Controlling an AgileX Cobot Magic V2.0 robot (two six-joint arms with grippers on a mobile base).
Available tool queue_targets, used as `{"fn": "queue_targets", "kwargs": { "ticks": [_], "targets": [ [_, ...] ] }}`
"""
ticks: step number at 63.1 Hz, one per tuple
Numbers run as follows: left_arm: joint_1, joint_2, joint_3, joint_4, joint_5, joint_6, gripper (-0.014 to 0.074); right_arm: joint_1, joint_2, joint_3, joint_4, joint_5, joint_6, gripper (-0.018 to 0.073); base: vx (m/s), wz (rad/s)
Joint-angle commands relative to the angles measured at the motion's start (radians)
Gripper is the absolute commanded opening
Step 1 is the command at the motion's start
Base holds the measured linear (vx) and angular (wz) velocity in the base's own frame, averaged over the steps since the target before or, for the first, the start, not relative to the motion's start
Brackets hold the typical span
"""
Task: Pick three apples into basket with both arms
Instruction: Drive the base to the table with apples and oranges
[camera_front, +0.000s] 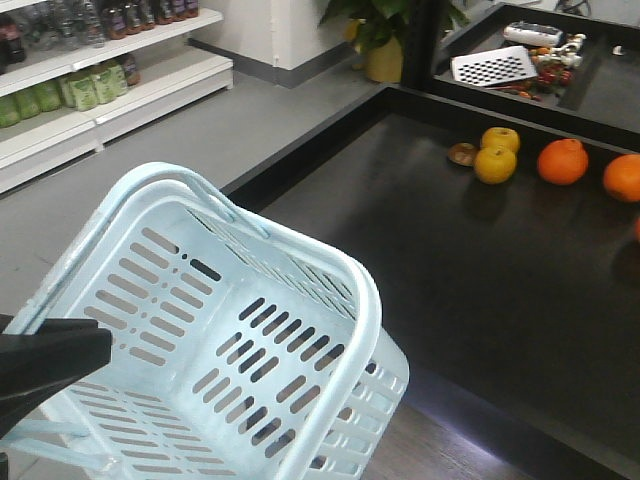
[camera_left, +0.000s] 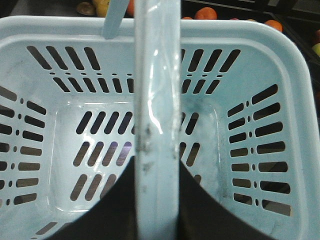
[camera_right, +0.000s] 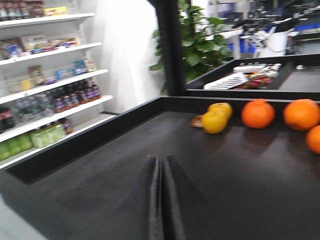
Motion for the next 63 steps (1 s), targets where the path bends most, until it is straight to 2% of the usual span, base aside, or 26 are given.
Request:
{"fn": "queue_targets", "kwargs": {
  "ticks": [1, 33, 63],
  "targets": [
    [-0.003, -0.005, -0.029, -0.059, -0.071, -0.005, -0.0006, -0.007, -0.013, 0.014, -0.012, -0.077, -0.004, -0.0004, 0.14, -0.55],
    [-0.003, -0.005, -0.029, -0.059, -0.071, -0.005, -0.0006, -0.007, -0.013, 0.014, -0.012, -0.077, -0.004, -0.0004, 0.12, -0.48],
    [-0.003, -0.005, -0.029, -0.059, -0.071, -0.005, -0.0006, -0.007, -0.013, 0.014, -0.012, -0.077, -0.004, -0.0004, 0.08, -0.27]
  ]
}}
